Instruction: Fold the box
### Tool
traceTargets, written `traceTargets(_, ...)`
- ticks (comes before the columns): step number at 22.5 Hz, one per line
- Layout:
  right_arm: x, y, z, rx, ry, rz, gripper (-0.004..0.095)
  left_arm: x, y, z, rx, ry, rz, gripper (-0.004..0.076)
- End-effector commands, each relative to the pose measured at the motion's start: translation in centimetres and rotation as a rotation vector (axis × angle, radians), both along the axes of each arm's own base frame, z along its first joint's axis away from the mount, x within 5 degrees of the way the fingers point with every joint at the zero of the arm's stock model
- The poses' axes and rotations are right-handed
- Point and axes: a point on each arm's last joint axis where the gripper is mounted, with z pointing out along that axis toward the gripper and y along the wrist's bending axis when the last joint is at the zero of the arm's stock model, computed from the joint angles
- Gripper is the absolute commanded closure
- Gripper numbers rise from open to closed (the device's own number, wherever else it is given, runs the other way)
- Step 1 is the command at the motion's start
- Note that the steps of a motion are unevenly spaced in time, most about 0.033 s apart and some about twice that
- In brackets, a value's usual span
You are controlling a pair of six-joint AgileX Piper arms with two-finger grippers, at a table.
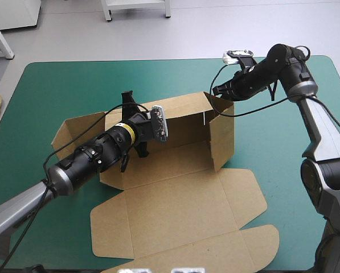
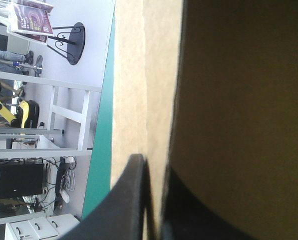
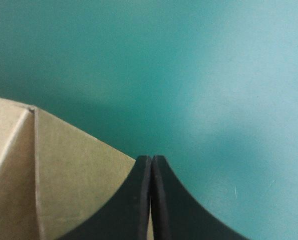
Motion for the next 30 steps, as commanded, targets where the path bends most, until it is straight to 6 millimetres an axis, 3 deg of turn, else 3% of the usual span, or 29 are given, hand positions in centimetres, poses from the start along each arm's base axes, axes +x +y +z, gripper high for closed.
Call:
traceTargets(1, -2.0, -0.3, 4.2, 0.029, -0.112, 0.030, 0.0908, -0.5, 0.6, -1.1, -0.033, 0.136, 0.114, 0.0733)
traceTargets(6, -2.6, -0.3, 5.5, 0.041, -0.177, 0.057, 0.0908, -0.5, 0.5, -1.0, -0.047, 0.128, 0.105, 0.0733)
traceTargets(13, -3.7, -0.8, 1.3, 0.118, -0.170, 0.044, 0.0908, -0.5, 0.4, -1.0, -0.068, 0.130, 0.110, 0.0733)
traceTargets(21, -8.9, -1.3, -2.9, 0.153, -0.442, 0.086, 0.0907, -0.5, 0.4, -1.0, -0.079, 0.135, 0.118, 0.0733)
traceTargets(30, -11.7, -1.2, -4.8, 0.229, -0.529, 0.114, 0.0907, -0.5, 0.5, -1.0, -0.075, 0.138, 0.122, 0.0732)
